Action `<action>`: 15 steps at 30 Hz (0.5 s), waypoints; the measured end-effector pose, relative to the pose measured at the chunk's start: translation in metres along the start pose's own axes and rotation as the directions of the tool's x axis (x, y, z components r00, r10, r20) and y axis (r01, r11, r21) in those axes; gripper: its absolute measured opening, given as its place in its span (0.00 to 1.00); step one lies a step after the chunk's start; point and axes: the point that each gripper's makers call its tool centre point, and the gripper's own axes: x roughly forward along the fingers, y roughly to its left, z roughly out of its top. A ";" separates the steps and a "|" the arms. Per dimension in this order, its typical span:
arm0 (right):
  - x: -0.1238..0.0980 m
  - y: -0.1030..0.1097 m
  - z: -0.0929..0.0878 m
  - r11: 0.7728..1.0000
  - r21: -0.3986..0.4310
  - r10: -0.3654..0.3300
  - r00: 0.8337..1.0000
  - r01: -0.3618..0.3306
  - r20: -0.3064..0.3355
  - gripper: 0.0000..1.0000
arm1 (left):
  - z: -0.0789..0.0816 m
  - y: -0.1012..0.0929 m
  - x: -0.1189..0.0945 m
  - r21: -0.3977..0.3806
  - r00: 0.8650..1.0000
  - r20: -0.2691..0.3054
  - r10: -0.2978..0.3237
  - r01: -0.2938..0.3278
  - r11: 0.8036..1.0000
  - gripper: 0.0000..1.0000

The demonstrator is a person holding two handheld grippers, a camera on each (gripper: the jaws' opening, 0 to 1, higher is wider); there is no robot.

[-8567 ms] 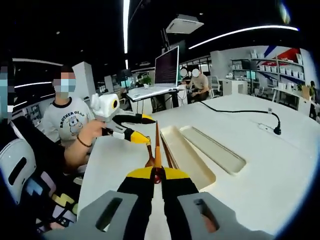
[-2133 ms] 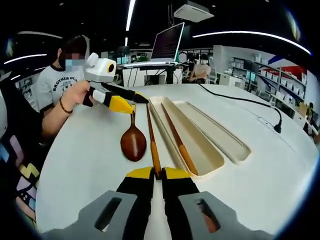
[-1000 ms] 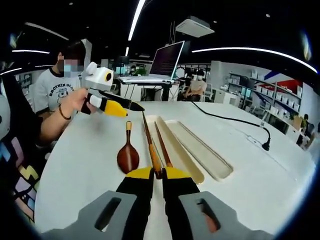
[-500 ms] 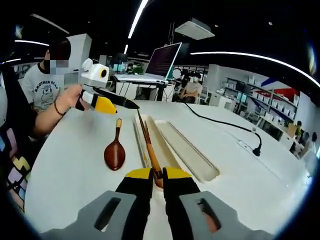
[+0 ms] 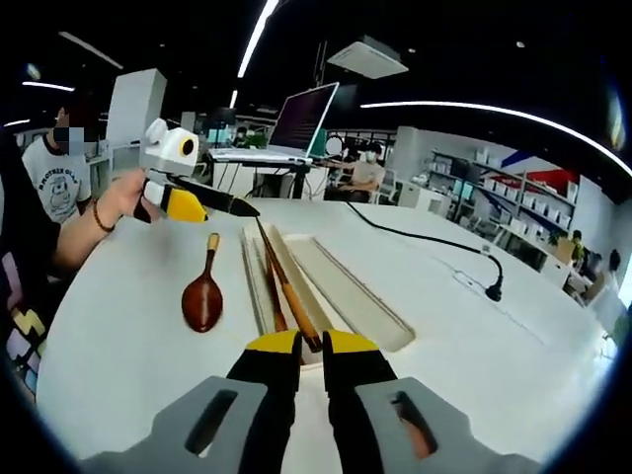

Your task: Arrange the utensils inside the cutlery case until each visible utensil rests in its matching compartment.

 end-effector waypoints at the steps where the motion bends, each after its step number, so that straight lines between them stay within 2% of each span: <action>1: 0.001 0.002 -0.001 1.000 0.012 0.011 1.000 -0.011 0.004 0.07 | -0.001 0.000 0.000 0.008 1.000 -0.003 0.004 -0.004 1.000 0.94; 15: 0.002 -0.002 -0.006 1.000 0.019 0.003 1.000 -0.003 -0.019 0.08 | -0.006 0.001 0.002 0.006 1.000 -0.020 0.006 -0.006 1.000 0.93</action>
